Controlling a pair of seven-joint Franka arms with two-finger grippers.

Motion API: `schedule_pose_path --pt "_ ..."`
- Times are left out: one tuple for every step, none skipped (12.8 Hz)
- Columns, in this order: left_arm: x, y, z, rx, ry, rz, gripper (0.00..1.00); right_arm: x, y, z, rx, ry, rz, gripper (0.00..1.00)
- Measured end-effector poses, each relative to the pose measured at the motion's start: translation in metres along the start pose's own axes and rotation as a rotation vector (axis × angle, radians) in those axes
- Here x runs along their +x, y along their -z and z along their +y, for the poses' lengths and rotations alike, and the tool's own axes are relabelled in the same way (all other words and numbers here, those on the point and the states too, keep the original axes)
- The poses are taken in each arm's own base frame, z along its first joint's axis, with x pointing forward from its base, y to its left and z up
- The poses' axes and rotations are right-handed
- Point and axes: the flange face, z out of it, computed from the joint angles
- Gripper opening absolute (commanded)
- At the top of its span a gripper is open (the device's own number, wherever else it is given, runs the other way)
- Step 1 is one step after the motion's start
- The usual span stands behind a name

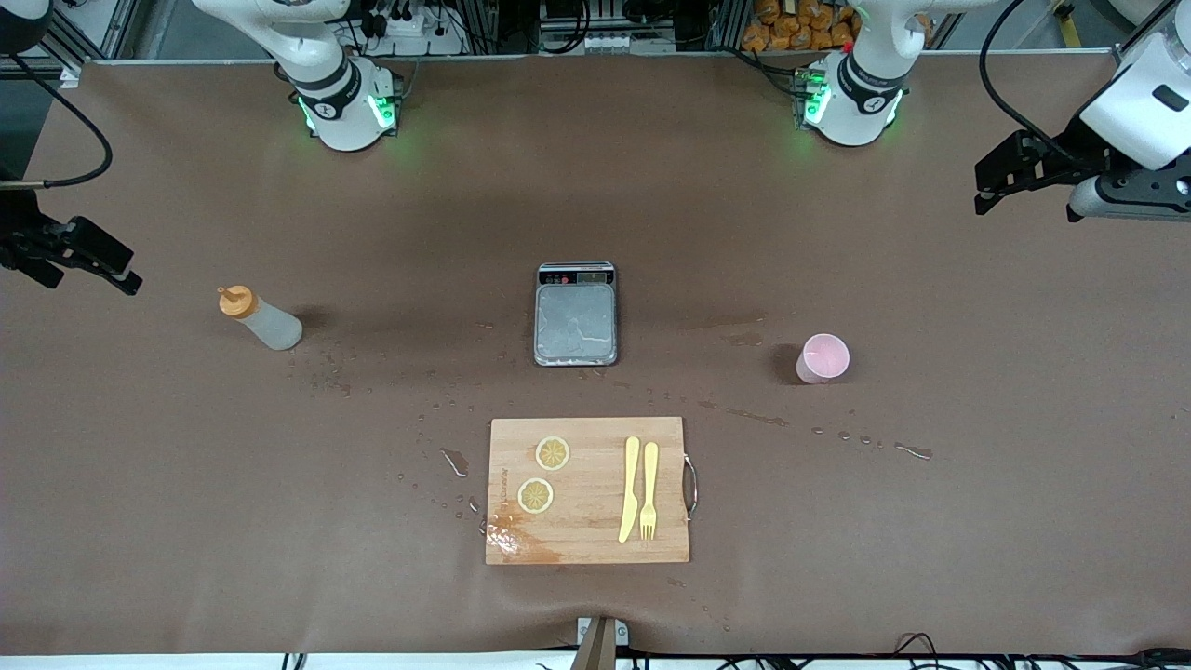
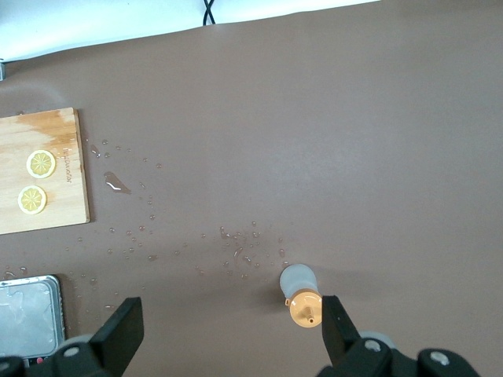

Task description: Add sauce to pink cup with both arms

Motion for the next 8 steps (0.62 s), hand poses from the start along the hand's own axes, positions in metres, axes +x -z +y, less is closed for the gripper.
schedule_pose_path --pt "0.0 0.0001 0.0002 0.0 0.0 0.0 1.0 0.0 0.0 0.0001 0.0 0.0 0.0 1.0" --pt "-0.0001 0.0001 0.0014 0.0 -0.003 0.0 1.0 0.0 0.0 0.0001 0.0 0.0 0.0 1.0" --pt "-0.0003 0.0001 0.0042 0.0 -0.007 0.0 1.0 0.0 0.0 0.0001 0.0 0.0 0.0 1.0" --pt "-0.0005 0.0001 0.0074 0.0 -0.011 0.0 1.0 0.0 0.0 0.0001 0.0 0.0 0.0 1.0" --pt "-0.0007 0.0001 0.0093 0.0 -0.011 0.0 1.0 0.0 0.0 0.0001 0.0 0.0 0.0 1.0" --pt "-0.0007 0.0 0.0099 0.0 -0.009 0.0 1.0 0.0 0.0 0.0001 0.0 0.0 0.0 1.0" --pt "-0.0005 -0.0002 0.0098 0.0 -0.009 0.0 1.0 0.0001 -0.0002 0.0002 0.0 0.0 0.0 1.0" --pt "-0.0002 -0.0007 0.0098 0.0 -0.008 -0.001 1.0 0.0005 -0.0013 0.0002 0.0 0.0 -0.002 1.0"
